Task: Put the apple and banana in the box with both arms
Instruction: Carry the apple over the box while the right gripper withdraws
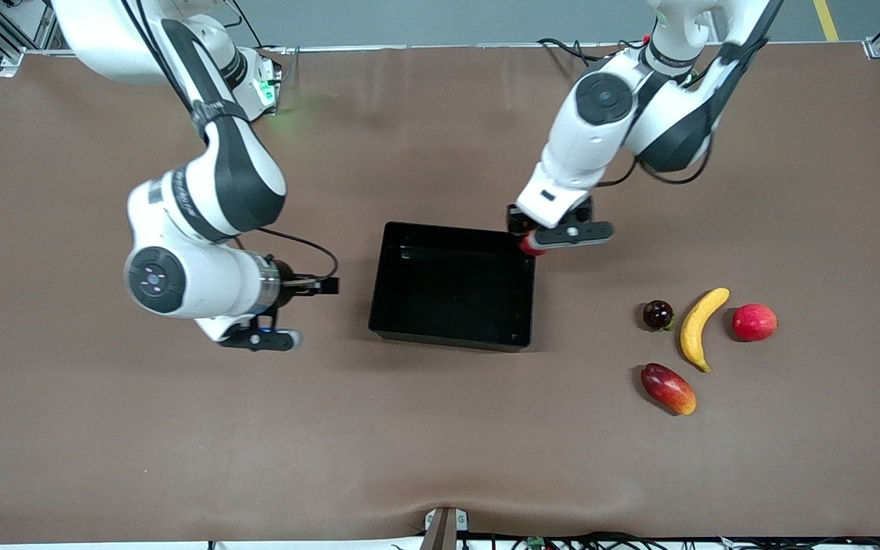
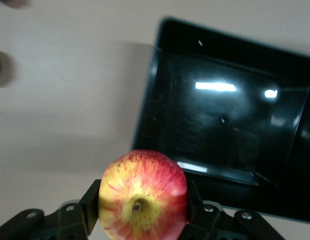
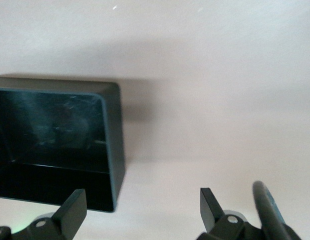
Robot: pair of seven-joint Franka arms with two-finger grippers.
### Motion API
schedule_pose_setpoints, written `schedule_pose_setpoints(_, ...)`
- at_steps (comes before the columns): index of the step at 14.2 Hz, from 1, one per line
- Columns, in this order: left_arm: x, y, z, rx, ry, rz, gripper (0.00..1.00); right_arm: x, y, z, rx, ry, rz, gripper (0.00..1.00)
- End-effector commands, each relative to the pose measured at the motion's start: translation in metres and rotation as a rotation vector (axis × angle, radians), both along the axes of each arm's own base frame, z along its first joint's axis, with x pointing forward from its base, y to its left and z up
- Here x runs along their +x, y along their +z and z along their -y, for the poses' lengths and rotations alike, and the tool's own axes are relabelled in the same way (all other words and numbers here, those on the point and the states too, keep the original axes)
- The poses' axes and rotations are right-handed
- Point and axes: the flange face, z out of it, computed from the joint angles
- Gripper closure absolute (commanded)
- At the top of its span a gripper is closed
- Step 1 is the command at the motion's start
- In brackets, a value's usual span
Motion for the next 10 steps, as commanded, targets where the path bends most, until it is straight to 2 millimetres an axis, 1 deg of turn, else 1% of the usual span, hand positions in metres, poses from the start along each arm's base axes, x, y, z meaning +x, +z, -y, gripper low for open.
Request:
schedule_pose_setpoints(1, 0.009, -0.016, 0.03, -0.021, -0.047, -0.008, 1.0, 0.017, 0.038, 0.049, -0.018, -0.008, -0.007, 0.0)
schedule_pose_setpoints(3, 0.018, -0.032, 0.037, -0.017, -0.046, -0.017, 1.0, 0.021, 0.054, 0.088, -0.023, -0.048, -0.036, 0.0)
schedule_pose_setpoints(4, 0.021, -0.042, 0.041, 0.001, -0.075, -0.008, 1.0, 0.019, 0.07, 0.108, -0.022, -0.063, -0.029, 0.0)
schedule_pose_setpoints(5, 0.028, -0.053, 0.043, 0.023, -0.117, 0.012, 1.0, 0.019, 0.085, 0.129, -0.052, -0.06, 0.003, 0.0)
schedule_pose_setpoints(6, 0.034, -0.068, 0.044, 0.036, -0.131, 0.013, 1.0, 0.015, 0.103, 0.139, -0.122, -0.04, 0.047, 0.0)
schedule_pose_setpoints(7, 0.035, -0.074, 0.051, 0.038, -0.143, 0.015, 1.0, 0.008, 0.13, 0.148, -0.183, -0.036, 0.102, 0.0)
schedule_pose_setpoints(8, 0.026, -0.081, 0.066, 0.036, -0.149, 0.007, 1.0, 0.001, 0.152, 0.155, -0.223, -0.038, 0.144, 0.0)
schedule_pose_setpoints(9, 0.026, -0.087, 0.071, 0.037, -0.14, 0.007, 1.0, -0.005, 0.168, 0.166, -0.218, -0.053, 0.158, 0.0)
schedule_pose_setpoints(10, 0.027, -0.095, 0.072, 0.043, -0.133, 0.012, 1.0, -0.016, 0.188, 0.187, -0.208, -0.081, 0.163, 0.0)
